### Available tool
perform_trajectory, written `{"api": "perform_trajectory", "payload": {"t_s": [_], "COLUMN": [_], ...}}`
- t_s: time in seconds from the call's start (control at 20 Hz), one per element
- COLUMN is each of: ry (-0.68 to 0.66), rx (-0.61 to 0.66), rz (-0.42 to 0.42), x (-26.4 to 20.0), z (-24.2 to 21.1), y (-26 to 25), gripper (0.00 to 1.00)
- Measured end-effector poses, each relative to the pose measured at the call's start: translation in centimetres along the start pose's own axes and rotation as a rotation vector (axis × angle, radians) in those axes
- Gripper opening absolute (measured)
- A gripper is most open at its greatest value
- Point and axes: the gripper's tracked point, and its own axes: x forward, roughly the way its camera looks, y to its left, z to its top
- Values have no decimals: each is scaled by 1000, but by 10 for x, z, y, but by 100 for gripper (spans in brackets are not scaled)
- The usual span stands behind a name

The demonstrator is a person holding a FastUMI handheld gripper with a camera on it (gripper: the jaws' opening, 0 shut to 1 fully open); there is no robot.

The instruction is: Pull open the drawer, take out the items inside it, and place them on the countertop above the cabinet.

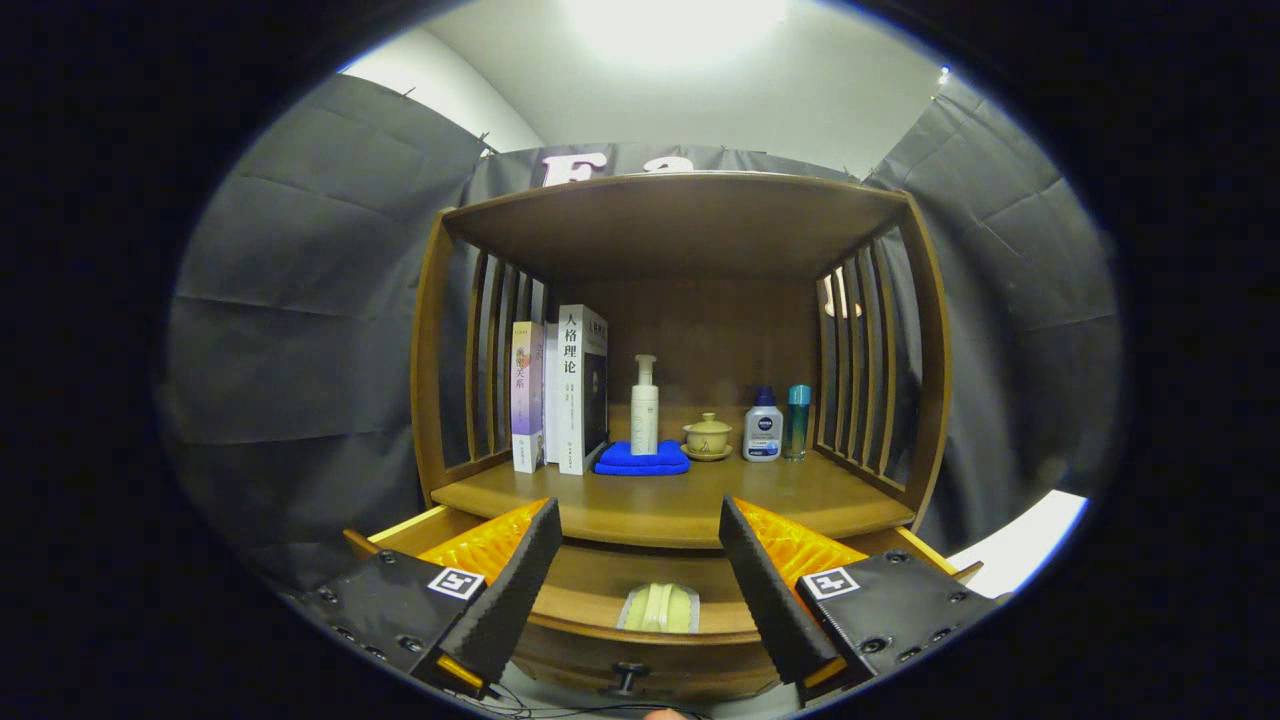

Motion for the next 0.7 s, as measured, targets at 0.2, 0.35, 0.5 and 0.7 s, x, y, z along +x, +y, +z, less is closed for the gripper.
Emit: {"api": "perform_trajectory", "payload": {"t_s": [0.2,0.35,0.5,0.7], "ry": [113,192,286,447], "rx": [42,55,105,153], "rz": [52,66,64,90], "x": [25,42,61,74], "z": [-5,-15,-35,-70], "y": [6,2,-7,-11], "gripper": [99,99,99,97]}}
